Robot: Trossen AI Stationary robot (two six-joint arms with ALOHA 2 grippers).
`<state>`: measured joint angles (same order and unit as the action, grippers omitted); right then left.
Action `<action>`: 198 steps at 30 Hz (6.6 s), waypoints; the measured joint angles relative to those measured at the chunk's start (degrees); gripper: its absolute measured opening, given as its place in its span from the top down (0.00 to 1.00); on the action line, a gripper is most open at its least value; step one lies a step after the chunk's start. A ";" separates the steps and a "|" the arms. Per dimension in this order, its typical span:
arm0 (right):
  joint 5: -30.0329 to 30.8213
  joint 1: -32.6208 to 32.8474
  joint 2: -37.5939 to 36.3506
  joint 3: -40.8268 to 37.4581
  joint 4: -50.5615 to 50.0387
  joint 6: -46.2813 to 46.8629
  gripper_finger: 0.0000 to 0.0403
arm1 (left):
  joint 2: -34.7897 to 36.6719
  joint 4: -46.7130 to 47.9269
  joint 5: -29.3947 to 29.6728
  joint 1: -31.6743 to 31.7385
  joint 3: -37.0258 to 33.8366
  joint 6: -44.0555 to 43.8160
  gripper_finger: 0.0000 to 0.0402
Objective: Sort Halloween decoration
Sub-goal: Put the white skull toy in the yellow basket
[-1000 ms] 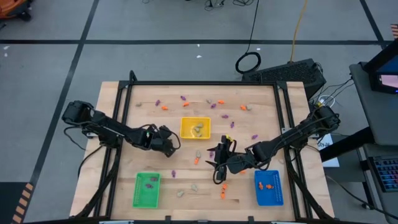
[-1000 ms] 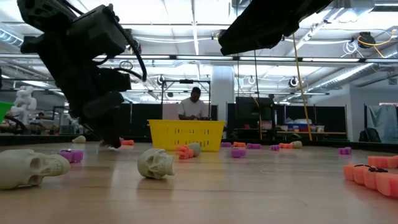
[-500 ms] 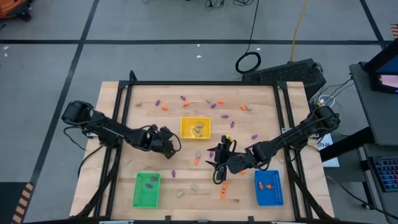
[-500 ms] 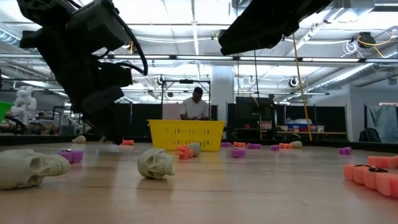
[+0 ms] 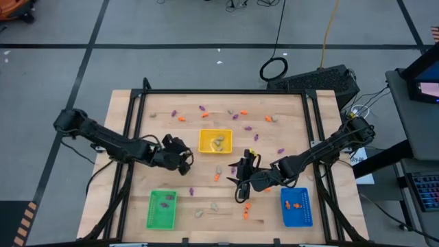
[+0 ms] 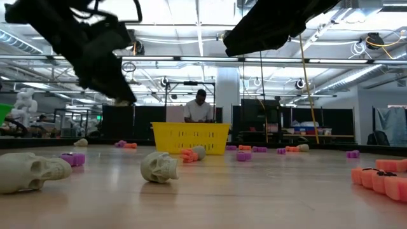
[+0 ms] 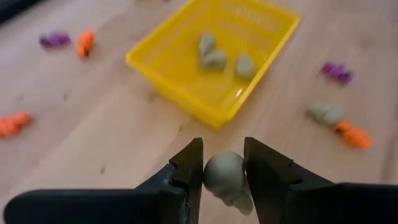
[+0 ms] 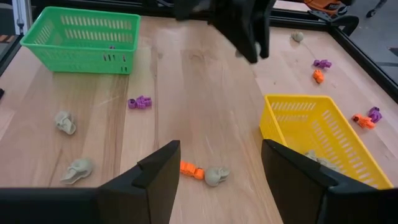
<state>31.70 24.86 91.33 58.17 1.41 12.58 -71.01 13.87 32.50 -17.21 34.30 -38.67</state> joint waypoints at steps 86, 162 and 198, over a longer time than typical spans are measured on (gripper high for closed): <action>-36.48 -12.33 32.13 17.40 7.38 -24.38 0.47 | -8.91 -12.00 -8.29 -12.57 -1.53 7.61 0.73; -17.81 -9.53 28.22 17.42 -7.67 -11.76 0.74 | -8.91 -12.12 -8.20 -12.56 -1.54 7.51 0.73; -19.98 -6.38 25.73 17.22 -6.87 -14.08 0.80 | -8.91 -12.12 -8.18 -12.56 -1.53 7.51 0.73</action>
<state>11.73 18.48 117.06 75.40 -5.46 -1.51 -79.92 1.75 24.32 -29.76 32.77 -31.16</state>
